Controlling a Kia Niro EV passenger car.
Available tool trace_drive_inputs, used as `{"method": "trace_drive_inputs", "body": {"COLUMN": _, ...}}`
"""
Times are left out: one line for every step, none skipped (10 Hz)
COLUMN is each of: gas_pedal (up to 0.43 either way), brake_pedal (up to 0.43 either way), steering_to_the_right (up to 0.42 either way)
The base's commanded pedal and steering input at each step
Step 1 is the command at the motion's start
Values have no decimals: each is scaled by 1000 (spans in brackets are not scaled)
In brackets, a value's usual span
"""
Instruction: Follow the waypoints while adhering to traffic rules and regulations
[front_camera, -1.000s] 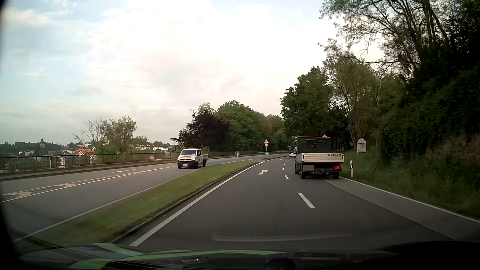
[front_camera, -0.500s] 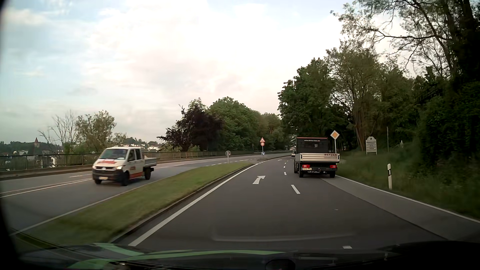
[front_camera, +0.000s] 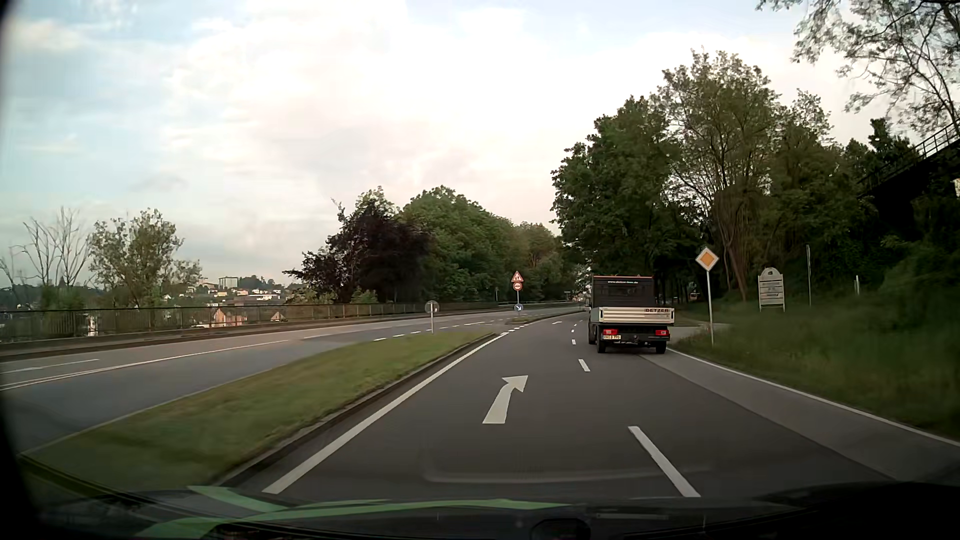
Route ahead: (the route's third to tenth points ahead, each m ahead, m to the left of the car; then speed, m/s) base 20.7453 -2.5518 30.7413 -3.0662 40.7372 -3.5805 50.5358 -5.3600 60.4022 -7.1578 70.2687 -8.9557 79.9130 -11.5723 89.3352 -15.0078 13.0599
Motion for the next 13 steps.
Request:
{"method": "trace_drive_inputs", "body": {"gas_pedal": 150, "brake_pedal": 0, "steering_to_the_right": 8}}
{"method": "trace_drive_inputs", "body": {"gas_pedal": 118, "brake_pedal": 0, "steering_to_the_right": 8}}
{"method": "trace_drive_inputs", "body": {"gas_pedal": 110, "brake_pedal": 0, "steering_to_the_right": 9}}
{"method": "trace_drive_inputs", "body": {"gas_pedal": 98, "brake_pedal": 0, "steering_to_the_right": 10}}
{"method": "trace_drive_inputs", "body": {"gas_pedal": 98, "brake_pedal": 0, "steering_to_the_right": 10}}
{"method": "trace_drive_inputs", "body": {"gas_pedal": 87, "brake_pedal": 0, "steering_to_the_right": 10}}
{"method": "trace_drive_inputs", "body": {"gas_pedal": 87, "brake_pedal": 0, "steering_to_the_right": 10}}
{"method": "trace_drive_inputs", "body": {"gas_pedal": 87, "brake_pedal": 0, "steering_to_the_right": 10}}
{"method": "trace_drive_inputs", "body": {"gas_pedal": 87, "brake_pedal": 0, "steering_to_the_right": 10}}
{"method": "trace_drive_inputs", "body": {"gas_pedal": 87, "brake_pedal": 0, "steering_to_the_right": 10}}
{"method": "trace_drive_inputs", "body": {"gas_pedal": 87, "brake_pedal": 0, "steering_to_the_right": 10}}
{"method": "trace_drive_inputs", "body": {"gas_pedal": 87, "brake_pedal": 0, "steering_to_the_right": 11}}
{"method": "trace_drive_inputs", "body": {"gas_pedal": 87, "brake_pedal": 0, "steering_to_the_right": 14}}
